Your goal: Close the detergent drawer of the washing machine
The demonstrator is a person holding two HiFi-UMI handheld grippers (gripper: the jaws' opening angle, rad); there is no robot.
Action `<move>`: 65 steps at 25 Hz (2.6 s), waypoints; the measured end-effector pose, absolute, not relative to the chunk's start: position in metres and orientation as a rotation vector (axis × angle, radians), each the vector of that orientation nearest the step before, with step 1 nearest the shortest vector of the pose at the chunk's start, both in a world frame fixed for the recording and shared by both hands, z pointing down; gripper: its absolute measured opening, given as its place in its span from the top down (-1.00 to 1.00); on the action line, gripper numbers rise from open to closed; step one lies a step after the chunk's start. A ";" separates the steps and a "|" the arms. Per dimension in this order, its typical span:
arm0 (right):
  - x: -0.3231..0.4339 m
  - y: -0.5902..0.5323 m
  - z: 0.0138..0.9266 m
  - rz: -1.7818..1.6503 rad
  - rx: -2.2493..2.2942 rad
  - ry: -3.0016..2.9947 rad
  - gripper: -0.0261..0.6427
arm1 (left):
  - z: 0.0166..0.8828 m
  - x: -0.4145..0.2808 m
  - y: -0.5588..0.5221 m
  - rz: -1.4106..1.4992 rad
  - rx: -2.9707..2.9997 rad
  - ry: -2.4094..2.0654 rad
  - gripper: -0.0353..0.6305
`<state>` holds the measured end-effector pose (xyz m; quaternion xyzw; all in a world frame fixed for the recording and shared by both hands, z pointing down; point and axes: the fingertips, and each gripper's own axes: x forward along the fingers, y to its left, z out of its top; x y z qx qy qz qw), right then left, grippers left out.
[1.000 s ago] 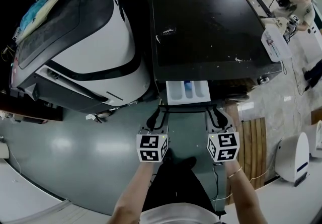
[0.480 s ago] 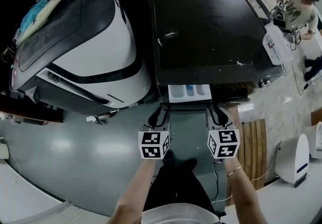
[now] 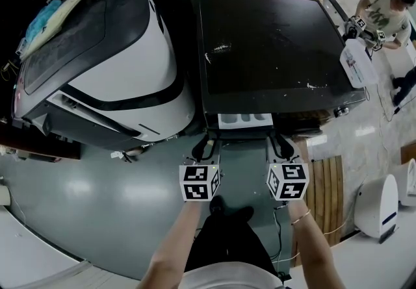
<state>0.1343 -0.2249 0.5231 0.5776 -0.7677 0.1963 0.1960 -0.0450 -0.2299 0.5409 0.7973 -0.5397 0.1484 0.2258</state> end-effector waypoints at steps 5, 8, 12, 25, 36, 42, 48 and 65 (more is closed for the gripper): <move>0.134 -0.233 0.523 0.569 1.641 -2.141 0.66 | 0.540 -0.046 -0.238 0.419 2.199 -1.491 0.56; 0.133 -0.239 0.522 0.568 1.646 -2.139 0.66 | 0.540 -0.046 -0.244 0.423 2.199 -1.498 0.56; 0.133 -0.246 0.522 0.573 1.649 -2.139 0.66 | 0.540 -0.046 -0.251 0.423 2.192 -1.508 0.56; 0.133 -0.258 0.523 0.607 1.683 -2.133 0.66 | 0.540 -0.047 -0.263 0.440 2.180 -1.518 0.56; 0.132 -0.264 0.522 0.595 1.702 -2.112 0.66 | 0.540 -0.052 -0.270 0.418 2.146 -1.528 0.47; 0.131 -0.265 0.522 0.599 1.683 -2.107 0.66 | 0.541 -0.052 -0.271 0.425 2.141 -1.519 0.46; 0.133 -0.263 0.521 0.584 1.673 -2.081 0.66 | 0.541 -0.050 -0.268 0.428 2.152 -1.512 0.51; 0.135 -0.207 0.481 0.593 1.665 -2.222 0.66 | 0.501 -0.047 -0.217 0.432 2.287 -1.511 0.64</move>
